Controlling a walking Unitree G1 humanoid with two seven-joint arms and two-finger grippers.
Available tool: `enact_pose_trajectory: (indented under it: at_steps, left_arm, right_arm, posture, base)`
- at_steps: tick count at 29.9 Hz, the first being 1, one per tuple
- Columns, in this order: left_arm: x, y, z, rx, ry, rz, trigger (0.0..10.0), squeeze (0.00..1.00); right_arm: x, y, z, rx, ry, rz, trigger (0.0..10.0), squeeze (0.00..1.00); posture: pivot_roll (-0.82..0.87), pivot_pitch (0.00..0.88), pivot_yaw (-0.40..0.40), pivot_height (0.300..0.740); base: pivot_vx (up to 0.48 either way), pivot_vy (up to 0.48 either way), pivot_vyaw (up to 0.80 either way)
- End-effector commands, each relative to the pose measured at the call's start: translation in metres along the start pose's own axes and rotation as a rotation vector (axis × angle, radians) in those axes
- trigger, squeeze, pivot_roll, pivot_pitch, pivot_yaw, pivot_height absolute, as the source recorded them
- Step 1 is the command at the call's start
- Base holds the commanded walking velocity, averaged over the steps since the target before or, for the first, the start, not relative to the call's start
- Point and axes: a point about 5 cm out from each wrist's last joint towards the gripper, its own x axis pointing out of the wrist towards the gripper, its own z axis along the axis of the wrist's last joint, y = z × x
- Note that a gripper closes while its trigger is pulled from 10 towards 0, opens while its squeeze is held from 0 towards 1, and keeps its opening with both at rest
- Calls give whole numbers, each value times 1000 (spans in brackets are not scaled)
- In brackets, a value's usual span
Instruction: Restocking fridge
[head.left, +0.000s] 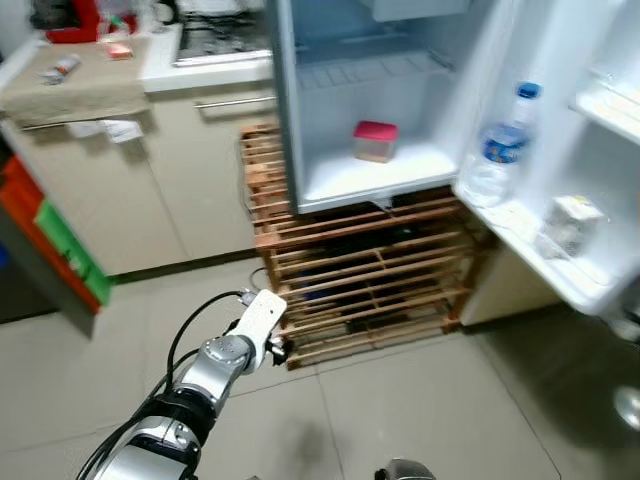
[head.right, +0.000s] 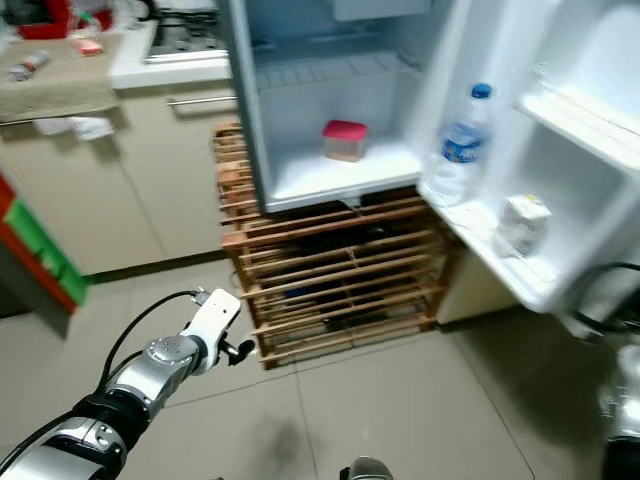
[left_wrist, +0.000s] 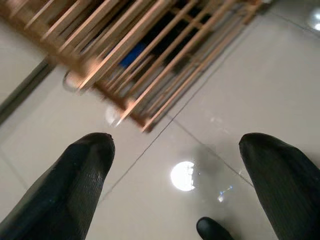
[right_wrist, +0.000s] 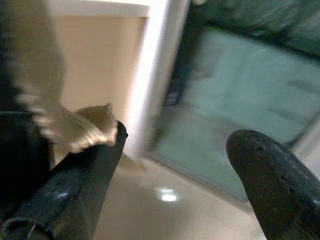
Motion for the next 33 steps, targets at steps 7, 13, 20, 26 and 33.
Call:
enact_pose_trajectory:
  at_steps: [7,13,20,26,33]
  left_arm:
    - [0,7,1,47,12,23,10000,0]
    - [0,8,-1,41,15,33,10000,0]
    - [-2,8,-21,4,71,35,10000,0]
    - [0,-2,-34,-66,101,27,10000,0]
    - [4,-9,-25,-157,-8,65,10000,0]
  right_arm:
    - [-50,113,68,253,-168,584,10000,0]
    - [-88,149,77,253,-184,902,10000,0]
    - [-68,137,67,228,-109,787,10000,0]
    - [-73,142,67,219,-111,808,10000,0]
    - [-74,144,64,214,-117,770,10000,0]
  posture:
    - [-141,0,31,711]
    - [-120,0,19,711]
    - [-107,0,13,711]
    - [-105,0,19,711]
    - [-103,0,25,711]
  base:
    - [0,0,0]
    - [0,0,0]
    - [0,0,0]
    - [0,0,0]
    - [0,0,0]
